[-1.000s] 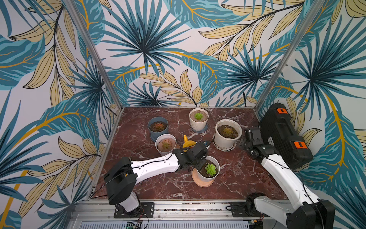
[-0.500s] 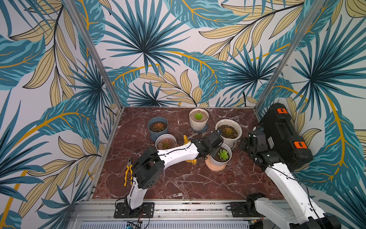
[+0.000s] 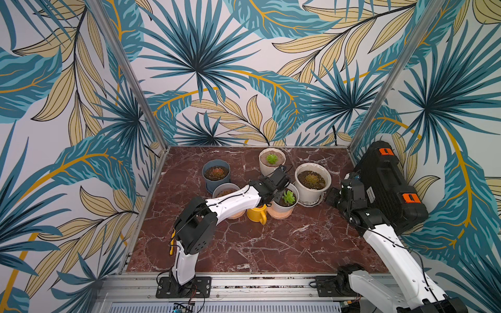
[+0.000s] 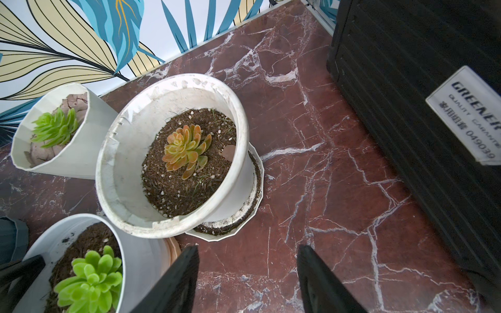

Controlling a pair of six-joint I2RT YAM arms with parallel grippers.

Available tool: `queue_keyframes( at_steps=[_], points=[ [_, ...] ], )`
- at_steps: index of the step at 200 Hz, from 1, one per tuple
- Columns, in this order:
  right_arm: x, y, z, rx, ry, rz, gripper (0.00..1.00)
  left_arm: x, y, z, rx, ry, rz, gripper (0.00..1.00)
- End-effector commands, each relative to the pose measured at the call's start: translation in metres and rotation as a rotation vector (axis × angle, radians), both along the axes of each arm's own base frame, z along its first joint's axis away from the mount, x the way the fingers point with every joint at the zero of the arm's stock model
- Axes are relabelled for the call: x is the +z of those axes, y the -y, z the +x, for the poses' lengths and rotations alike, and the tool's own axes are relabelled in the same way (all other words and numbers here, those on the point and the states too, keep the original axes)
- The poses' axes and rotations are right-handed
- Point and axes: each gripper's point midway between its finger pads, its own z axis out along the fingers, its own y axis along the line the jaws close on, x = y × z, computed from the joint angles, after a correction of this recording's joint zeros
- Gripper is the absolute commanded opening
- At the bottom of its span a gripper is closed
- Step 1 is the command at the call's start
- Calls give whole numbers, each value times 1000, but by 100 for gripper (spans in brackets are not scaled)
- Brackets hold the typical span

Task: Water the succulent around the soil edge
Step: Move the pot to the center of the board.

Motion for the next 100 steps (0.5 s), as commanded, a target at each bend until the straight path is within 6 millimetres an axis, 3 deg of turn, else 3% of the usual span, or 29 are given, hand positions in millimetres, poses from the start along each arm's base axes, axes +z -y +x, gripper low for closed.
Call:
queue_keyframes(
  at_steps=[1, 27, 50, 75, 100],
  points=[
    [-5, -2, 1, 18, 1, -2, 66, 20, -16, 6, 36, 72, 35, 11],
    [-13, 0, 10, 10, -32, -24, 71, 26, -24, 11, 66, 95, 55, 14],
    [-14, 6, 26, -6, -82, -56, 72, 35, -24, 11, 62, 104, 36, 35],
    [-11, 6, 54, -7, -99, -47, 72, 55, -27, 13, 70, 136, 6, 42],
    [-12, 5, 75, 0, -133, -54, 72, 84, -54, 19, 121, 190, 22, 51]
  ],
)
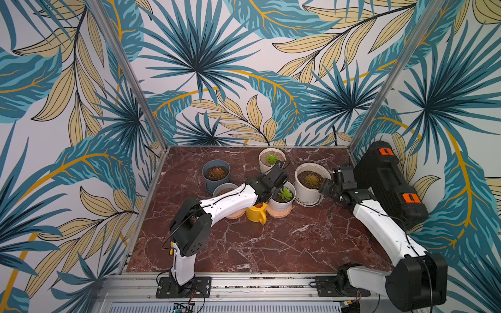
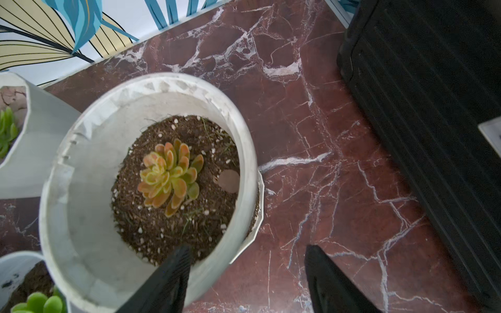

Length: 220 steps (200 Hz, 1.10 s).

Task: Water the succulent around the soil edge
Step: Move the pot to the center of the board.

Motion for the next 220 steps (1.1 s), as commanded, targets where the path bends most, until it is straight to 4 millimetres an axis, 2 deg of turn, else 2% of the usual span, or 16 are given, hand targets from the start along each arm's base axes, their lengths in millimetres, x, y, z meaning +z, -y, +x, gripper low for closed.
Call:
queue_keyframes(
  at_steps=[1, 12, 28, 52, 83, 102, 128, 141, 158, 191, 220],
  points=[
    [7, 1, 17, 11, -5, -13, 72, 48, -32, 7, 63, 92, -9, 51],
    [2, 2, 23, 13, -34, -28, 72, 58, -54, 12, 110, 109, 4, 55],
    [-6, 5, 27, 9, -67, -50, 71, 59, -100, 22, 210, 115, 27, 58],
    [-20, 2, 33, 32, -98, -41, 70, 48, -172, 34, 368, 31, -65, 59],
    [-35, -5, 35, 62, -137, -24, 68, 41, -252, 35, 543, 13, -186, 60],
    [-40, -13, 38, 90, -129, 19, 68, 29, -297, 38, 651, -7, -281, 60],
    [-40, -23, 41, 124, -120, 58, 67, 18, -325, 43, 703, -50, -342, 59],
    [-41, -25, 43, 133, -115, 68, 67, 13, -331, 47, 710, -61, -326, 59],
    [-42, -30, 48, 149, -103, 92, 67, 0, -332, 53, 703, -102, -296, 57],
    [-49, -42, 61, 175, -101, 153, 65, -38, -336, 60, 716, -207, -222, 51],
    [-51, -47, 69, 180, -99, 174, 65, -52, -327, 69, 685, -220, -258, 44]
  ],
)
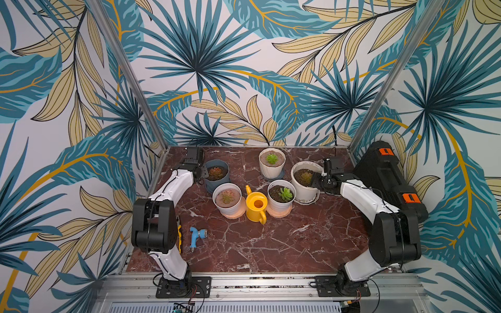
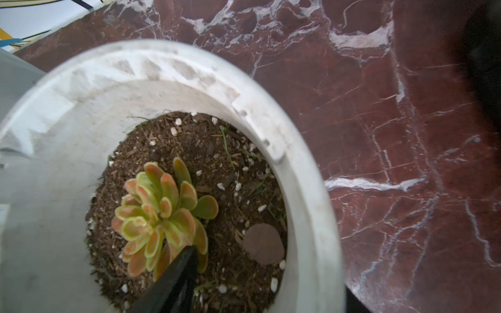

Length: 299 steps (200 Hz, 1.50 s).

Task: Water the succulent around the soil edge
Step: Move the pot to the center of the board.

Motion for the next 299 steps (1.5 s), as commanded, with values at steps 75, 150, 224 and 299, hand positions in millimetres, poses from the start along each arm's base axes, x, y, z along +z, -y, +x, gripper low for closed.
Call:
queue_keyframes(
  at_steps=[75, 150, 224, 299],
  points=[
    [14, -28, 38, 57, 48, 95, 65, 2, 68, 40, -174, 64, -115, 37],
    [11, -54, 44, 118, 33, 119, 65, 11, 140, 68, -292, 116, -234, 37],
    [19, -49, 38, 93, 8, 35, 70, 9, 159, 66, -322, 108, -239, 46],
    [99, -24, -15, 98, 109, -88, 83, 71, 120, 28, -315, 193, -151, 74]
  ],
)
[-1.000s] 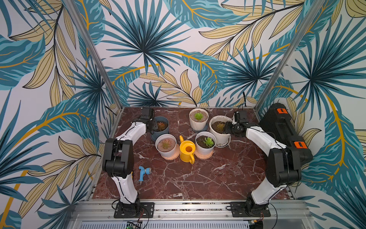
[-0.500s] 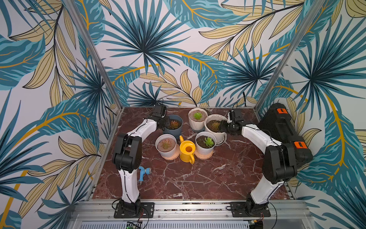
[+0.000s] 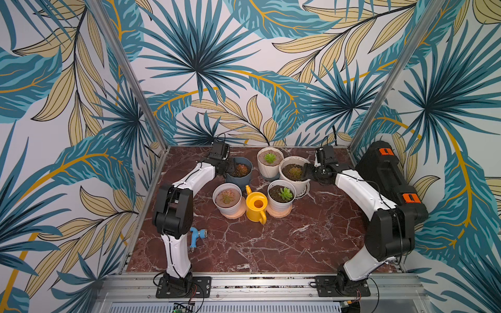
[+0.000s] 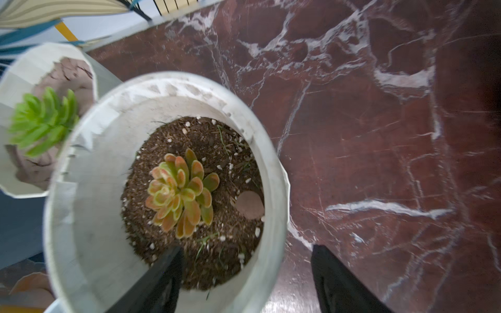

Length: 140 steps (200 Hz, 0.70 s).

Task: Water the succulent around the soil edge
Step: Move the pot to the center of the board, then pick up the watering can from the center of the board.

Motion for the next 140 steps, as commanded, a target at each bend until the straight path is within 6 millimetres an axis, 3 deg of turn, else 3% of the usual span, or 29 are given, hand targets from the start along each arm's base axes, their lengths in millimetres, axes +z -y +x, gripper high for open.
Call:
queue_keyframes(
  at_steps=[1, 28, 58, 76, 100, 122, 140],
  points=[
    [37, 9, -29, 15, 56, -60, 83, 50, -20, -22, 8, 88, 24, 74],
    [62, -11, -66, 103, 156, -89, 83, 78, -25, -70, -38, 113, -79, 78],
    [70, -60, -109, 254, 326, -7, 79, 117, -23, -139, -114, 190, -169, 89],
    [55, -89, -132, 343, 393, 61, 78, 130, -21, -178, -165, 229, -202, 100],
    [34, -130, -153, 467, 459, 86, 78, 139, -25, -218, -213, 278, -191, 100],
    [12, -172, -181, 606, 505, 77, 77, 134, -29, -240, -278, 282, -112, 100],
    [0, -190, -193, 631, 559, 82, 77, 122, -38, -245, -248, 280, -71, 100]
  ],
)
